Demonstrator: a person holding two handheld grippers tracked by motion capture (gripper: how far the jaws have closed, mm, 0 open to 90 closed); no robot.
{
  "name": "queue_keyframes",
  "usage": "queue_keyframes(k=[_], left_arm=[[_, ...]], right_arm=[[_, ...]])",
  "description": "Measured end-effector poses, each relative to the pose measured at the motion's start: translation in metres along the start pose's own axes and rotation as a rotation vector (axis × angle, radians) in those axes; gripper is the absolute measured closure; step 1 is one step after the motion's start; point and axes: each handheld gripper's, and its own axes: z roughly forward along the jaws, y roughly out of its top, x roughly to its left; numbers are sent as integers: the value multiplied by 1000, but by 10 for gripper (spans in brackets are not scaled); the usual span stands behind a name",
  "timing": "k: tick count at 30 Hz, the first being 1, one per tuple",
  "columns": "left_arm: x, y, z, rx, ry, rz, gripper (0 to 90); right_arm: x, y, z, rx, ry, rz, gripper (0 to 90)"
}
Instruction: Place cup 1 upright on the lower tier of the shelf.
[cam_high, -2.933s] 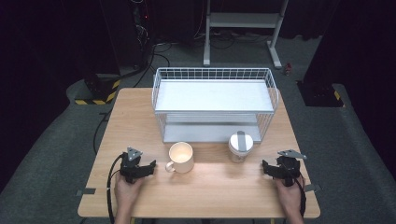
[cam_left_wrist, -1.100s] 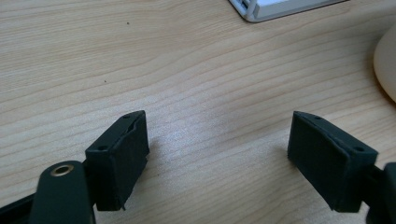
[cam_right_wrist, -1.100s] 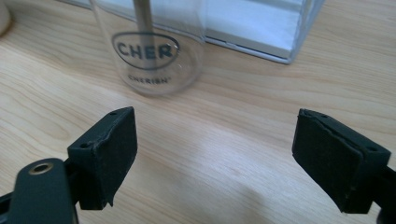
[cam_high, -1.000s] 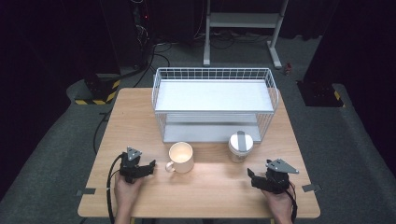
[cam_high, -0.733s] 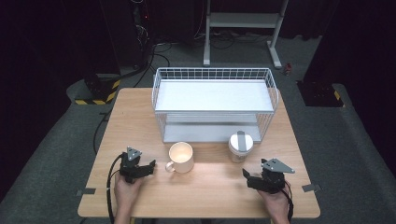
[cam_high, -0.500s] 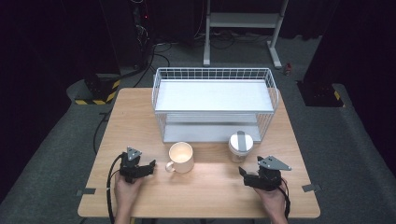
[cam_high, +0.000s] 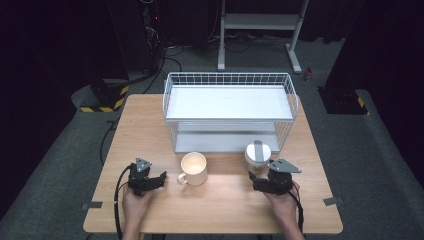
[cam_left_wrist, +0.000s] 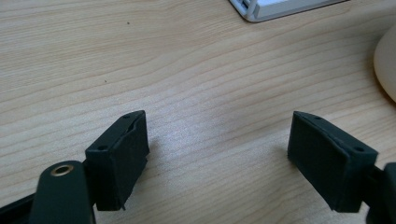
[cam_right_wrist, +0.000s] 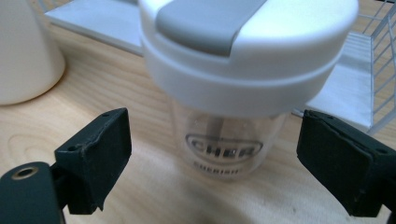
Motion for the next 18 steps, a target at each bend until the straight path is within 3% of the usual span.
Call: queue_keyframes(k=[18], left_arm=[[0,0,0,-1,0,0,206]], right_arm=[[-8,6,23,-21,-26,55,100]])
